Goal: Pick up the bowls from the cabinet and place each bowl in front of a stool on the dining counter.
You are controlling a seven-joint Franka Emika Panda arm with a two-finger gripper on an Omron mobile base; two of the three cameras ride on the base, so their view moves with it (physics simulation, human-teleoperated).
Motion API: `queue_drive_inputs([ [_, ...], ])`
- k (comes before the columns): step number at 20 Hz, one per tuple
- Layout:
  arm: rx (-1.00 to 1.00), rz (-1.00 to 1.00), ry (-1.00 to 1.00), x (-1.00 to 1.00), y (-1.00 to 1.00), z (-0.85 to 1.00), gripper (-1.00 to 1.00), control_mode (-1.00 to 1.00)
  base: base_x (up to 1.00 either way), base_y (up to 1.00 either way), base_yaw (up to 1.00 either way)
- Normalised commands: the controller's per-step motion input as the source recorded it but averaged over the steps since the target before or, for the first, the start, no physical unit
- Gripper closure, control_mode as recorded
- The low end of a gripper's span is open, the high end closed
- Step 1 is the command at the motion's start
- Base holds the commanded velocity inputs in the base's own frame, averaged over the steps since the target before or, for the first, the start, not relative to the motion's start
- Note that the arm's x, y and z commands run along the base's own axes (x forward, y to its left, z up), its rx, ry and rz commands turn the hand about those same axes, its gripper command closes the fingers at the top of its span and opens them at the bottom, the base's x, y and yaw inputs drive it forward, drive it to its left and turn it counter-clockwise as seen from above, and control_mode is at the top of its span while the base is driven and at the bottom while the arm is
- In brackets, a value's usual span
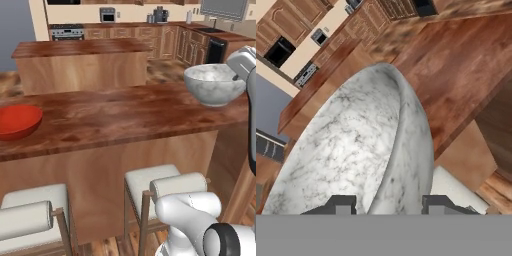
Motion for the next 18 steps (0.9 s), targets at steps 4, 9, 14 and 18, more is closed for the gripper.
queue_drive_inputs([
  [4,0.00,0.00,0.00,0.00,0.00,0.00,1.00,1.00,0.99,-0.04,0.00],
  [9,0.00,0.00,0.00,0.00,0.00,0.00,1.00,1.00,0.68,0.00,0.06],
  [14,0.00,0.00,0.00,0.00,0.00,0.00,1.00,1.00,0.44,0.00,0.21],
  [18,0.00,0.00,0.00,0.00,0.00,0.00,1.00,1.00,0.45,0.00,0.33],
])
